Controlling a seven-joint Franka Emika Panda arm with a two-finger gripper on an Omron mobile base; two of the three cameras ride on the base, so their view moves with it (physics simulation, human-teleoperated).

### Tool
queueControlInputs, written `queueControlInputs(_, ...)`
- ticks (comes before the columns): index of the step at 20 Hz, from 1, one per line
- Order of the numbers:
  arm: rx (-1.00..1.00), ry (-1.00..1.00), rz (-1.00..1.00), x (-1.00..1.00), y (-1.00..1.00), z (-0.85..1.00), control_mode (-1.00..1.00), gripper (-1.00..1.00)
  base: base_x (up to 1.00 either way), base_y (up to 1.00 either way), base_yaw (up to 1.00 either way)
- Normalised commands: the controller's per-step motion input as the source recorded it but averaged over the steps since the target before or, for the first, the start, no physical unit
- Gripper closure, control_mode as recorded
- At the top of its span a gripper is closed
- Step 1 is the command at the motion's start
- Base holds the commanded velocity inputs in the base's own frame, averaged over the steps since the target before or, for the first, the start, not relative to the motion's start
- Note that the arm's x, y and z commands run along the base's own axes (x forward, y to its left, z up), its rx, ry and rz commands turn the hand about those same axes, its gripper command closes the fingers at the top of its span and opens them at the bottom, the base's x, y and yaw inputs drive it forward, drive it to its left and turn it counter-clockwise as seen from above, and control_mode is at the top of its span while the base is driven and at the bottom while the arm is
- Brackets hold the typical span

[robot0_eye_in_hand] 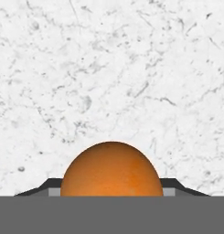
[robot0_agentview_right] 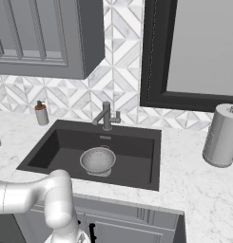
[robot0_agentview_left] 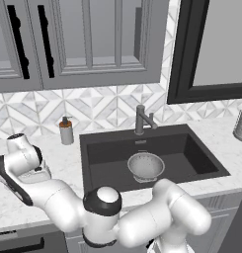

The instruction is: Put the colander in the sink, put the tangerine in the colander, and turn on the sink faucet and pour water over the colander.

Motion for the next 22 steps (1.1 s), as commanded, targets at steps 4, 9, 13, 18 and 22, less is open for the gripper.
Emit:
queueControlInputs(4,0.0,0.0,0.0,-0.03,-0.08,0.02,-1.0,1.0,0.0,0.0,0.0)
queueControlInputs(9,0.0,-0.01,-0.03,-0.12,-0.68,0.12,-1.0,1.0,0.0,0.0,0.0)
queueControlInputs(13,0.04,0.0,-0.11,0.0,-1.0,0.05,-1.0,1.0,0.0,0.0,0.0)
queueControlInputs(18,0.04,-0.01,-0.15,0.0,-1.0,0.0,-1.0,1.0,0.0,0.0,0.0)
queueControlInputs(22,0.02,0.0,-0.15,0.0,-1.0,0.0,-1.0,1.0,0.0,0.0,0.0)
